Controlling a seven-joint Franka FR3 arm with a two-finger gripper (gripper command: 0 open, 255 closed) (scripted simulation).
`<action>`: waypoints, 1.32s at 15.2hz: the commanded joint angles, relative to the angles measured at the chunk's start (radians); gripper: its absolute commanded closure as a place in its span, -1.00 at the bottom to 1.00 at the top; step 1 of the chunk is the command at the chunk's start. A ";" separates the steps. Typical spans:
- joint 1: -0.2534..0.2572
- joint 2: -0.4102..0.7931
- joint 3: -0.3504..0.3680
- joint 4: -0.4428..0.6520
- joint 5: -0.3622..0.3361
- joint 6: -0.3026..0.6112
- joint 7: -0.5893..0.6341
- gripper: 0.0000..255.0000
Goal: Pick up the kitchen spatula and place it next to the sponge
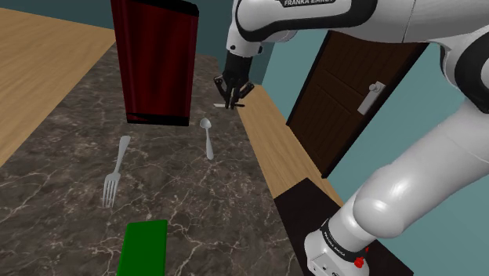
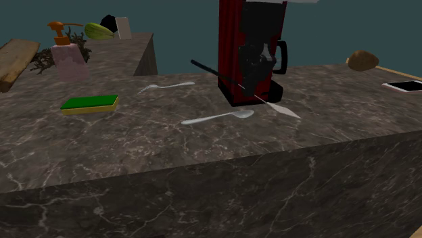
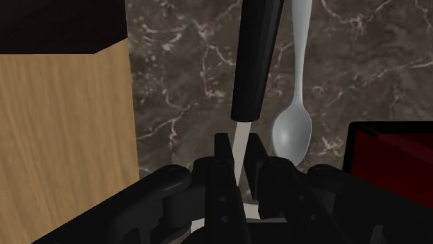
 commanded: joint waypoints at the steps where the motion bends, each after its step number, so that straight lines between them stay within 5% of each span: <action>1: 0.019 -0.053 0.020 -0.055 0.016 0.005 0.032 1.00; 20: 0.225 -0.311 0.275 -0.262 0.195 0.007 0.403 1.00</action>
